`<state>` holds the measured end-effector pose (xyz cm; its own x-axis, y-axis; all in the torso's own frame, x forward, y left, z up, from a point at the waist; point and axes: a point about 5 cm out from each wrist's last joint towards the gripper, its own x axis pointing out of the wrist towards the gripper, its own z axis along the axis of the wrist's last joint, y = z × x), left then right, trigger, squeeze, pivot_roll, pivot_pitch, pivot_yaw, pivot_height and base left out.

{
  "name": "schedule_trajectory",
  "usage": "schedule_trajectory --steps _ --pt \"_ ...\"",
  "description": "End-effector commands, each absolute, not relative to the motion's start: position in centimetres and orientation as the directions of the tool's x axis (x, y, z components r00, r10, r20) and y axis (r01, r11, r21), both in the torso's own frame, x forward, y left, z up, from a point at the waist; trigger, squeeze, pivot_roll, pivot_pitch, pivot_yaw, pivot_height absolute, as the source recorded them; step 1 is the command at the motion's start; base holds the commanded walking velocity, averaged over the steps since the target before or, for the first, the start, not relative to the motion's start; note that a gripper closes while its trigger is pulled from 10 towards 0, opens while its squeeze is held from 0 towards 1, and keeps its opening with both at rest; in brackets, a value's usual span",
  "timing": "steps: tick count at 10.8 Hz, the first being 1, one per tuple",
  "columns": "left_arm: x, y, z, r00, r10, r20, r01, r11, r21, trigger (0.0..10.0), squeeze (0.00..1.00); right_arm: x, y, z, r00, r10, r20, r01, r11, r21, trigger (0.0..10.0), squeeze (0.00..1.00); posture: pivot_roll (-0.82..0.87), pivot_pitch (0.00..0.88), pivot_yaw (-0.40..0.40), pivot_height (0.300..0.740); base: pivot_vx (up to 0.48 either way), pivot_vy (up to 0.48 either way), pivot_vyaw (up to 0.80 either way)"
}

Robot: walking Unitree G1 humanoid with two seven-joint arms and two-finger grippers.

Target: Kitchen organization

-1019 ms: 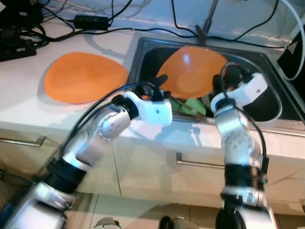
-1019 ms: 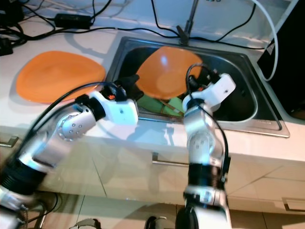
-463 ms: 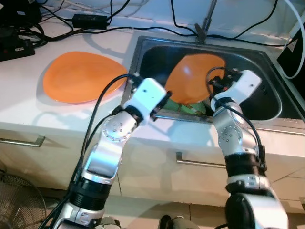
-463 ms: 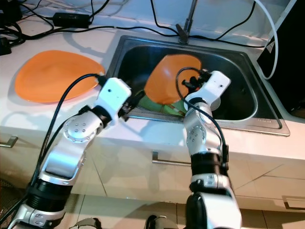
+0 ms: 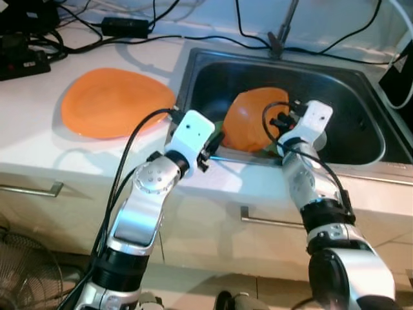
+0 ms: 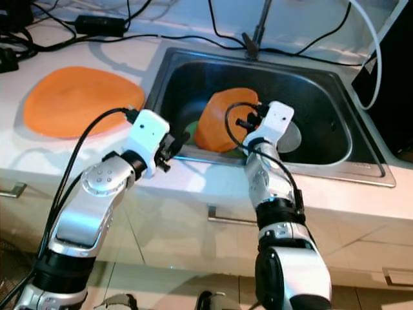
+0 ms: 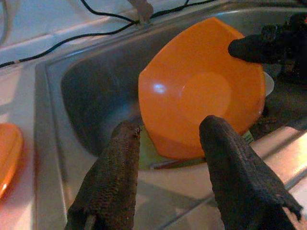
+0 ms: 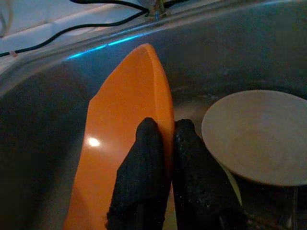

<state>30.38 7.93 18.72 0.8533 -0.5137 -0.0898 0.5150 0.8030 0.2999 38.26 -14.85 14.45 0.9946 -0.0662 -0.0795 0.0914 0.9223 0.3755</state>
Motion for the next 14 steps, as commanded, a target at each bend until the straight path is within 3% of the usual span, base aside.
schedule_trajectory --steps 1,2,3,4,5,6,8,11,14 --pt "30.1 7.5 19.0 0.847 -0.524 -0.084 0.525 0.801 0.287 10.0 0.0 38.4 -15.2 14.5 0.995 -0.071 -0.066 0.09 0.924 0.372 10.0 0.0 0.03 0.097 -0.123 0.74 0.0 0.0 0.0" --pt "30.0 7.6 19.0 0.847 -0.523 -0.092 0.526 0.803 0.281 10.0 0.0 38.5 -15.1 14.3 0.995 -0.065 -0.069 0.086 0.925 0.37 10.0 0.71 0.03 0.096 -0.123 0.74 0.0 0.0 0.0" --pt "30.0 7.6 19.0 0.847 -0.523 -0.097 0.528 0.802 0.28 10.0 0.0 38.6 -15.0 14.2 0.996 -0.059 -0.071 0.082 0.926 0.369 10.0 1.0 0.03 0.093 -0.122 0.74 0.0 0.0 0.0" --pt "30.0 7.6 19.0 0.846 -0.524 -0.101 0.529 0.8 0.282 10.0 0.0 38.6 -14.9 14.2 0.996 -0.058 -0.07 0.079 0.927 0.365 10.0 1.0 0.03 0.093 -0.122 0.74 0.0 0.0 0.0" --pt "29.9 7.5 19.0 0.845 -0.525 -0.103 0.531 0.798 0.286 10.0 0.0 38.6 -14.9 14.3 0.996 -0.058 -0.066 0.078 0.929 0.361 10.0 0.24 0.03 0.093 -0.119 0.74 0.0 0.0 0.0" --pt "29.9 7.4 18.9 0.844 -0.525 -0.106 0.532 0.797 0.284 10.0 0.0 38.7 -14.9 14.4 0.997 -0.061 -0.057 0.077 0.93 0.358 10.0 0.0 0.03 0.093 -0.119 0.74 0.0 0.0 0.0" --pt "29.9 7.5 19.1 0.847 -0.523 -0.094 0.527 0.803 0.278 10.0 0.0 38.9 -15.1 15.2 0.997 -0.073 -0.012 0.073 0.935 0.348 10.0 0.0 0.03 0.098 -0.118 0.74 0.0 0.0 0.0" --pt "30.3 8.0 19.4 0.877 -0.48 -0.021 0.465 0.836 0.29 10.0 0.0 38.3 -14.2 18.6 0.982 -0.034 0.185 -0.013 0.969 0.246 10.0 0.0 0.01 0.101 -0.113 0.74 0.0 0.0 0.0" --pt "30.6 8.8 19.6 0.896 -0.443 0.02 0.406 0.838 0.365 10.0 0.0 35.3 -13.3 20.3 0.959 0.001 0.284 -0.073 0.967 0.243 10.0 0.0 0.0 0.099 -0.113 0.74 0.0 0.0 0.0"
